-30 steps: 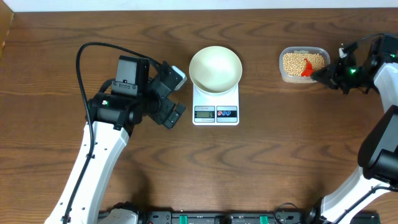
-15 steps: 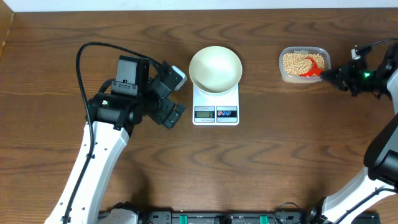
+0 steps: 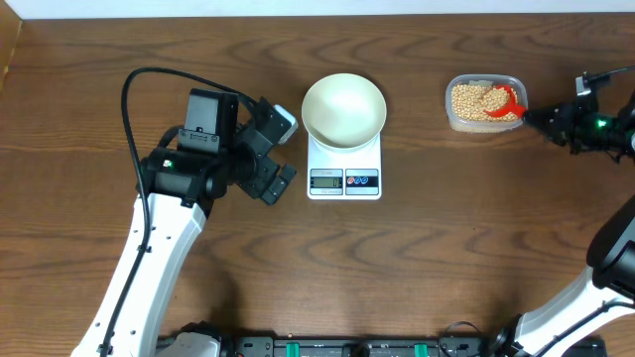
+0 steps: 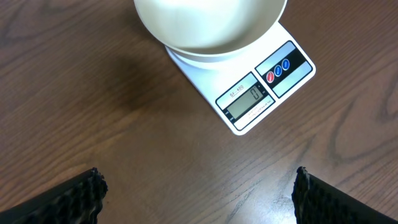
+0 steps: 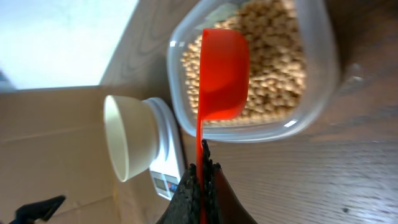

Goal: Scoop item into bowl and weigh 50g on scale
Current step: 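Drag the red scoop through the soybeans with the right gripper, then lift the filled scoop and carry it left over the white bowl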

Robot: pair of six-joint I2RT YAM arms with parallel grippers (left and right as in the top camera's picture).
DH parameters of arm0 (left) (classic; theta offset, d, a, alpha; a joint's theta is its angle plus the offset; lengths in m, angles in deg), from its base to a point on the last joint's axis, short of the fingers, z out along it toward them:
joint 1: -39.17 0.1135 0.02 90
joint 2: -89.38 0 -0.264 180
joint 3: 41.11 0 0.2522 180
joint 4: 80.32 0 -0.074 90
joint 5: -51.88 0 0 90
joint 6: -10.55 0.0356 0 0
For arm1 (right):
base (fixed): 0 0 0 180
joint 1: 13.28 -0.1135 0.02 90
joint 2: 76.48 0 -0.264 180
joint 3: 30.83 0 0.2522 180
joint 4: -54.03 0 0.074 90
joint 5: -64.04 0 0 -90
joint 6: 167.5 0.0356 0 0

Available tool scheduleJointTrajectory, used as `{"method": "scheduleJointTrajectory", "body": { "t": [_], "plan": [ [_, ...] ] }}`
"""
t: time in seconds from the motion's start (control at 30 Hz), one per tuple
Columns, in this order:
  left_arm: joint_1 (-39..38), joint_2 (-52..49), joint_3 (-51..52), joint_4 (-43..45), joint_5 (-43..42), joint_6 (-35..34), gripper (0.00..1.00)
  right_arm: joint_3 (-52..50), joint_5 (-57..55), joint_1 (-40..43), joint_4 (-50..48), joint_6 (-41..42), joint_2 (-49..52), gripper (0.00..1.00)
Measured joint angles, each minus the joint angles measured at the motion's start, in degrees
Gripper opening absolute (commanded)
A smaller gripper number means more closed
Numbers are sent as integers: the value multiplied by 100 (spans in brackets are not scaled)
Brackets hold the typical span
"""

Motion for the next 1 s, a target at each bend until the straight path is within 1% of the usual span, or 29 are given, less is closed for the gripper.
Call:
{"method": "scheduleJointTrajectory", "body": {
  "t": [0.43,0.63,0.87,1.0],
  "plan": [
    [0,0,0,0,2,0,98,-2,911,240,-20,-232,0,1],
    [0,0,0,0,2,0,98,-4,1613,205,-205,-293,0,1],
    [0,0,0,0,2,0,98,-7,2009,-192,-326,-289,0,1],
    [0,0,0,0,2,0,98,-22,2076,-533,-885,-37,0,1]
  ]
}}
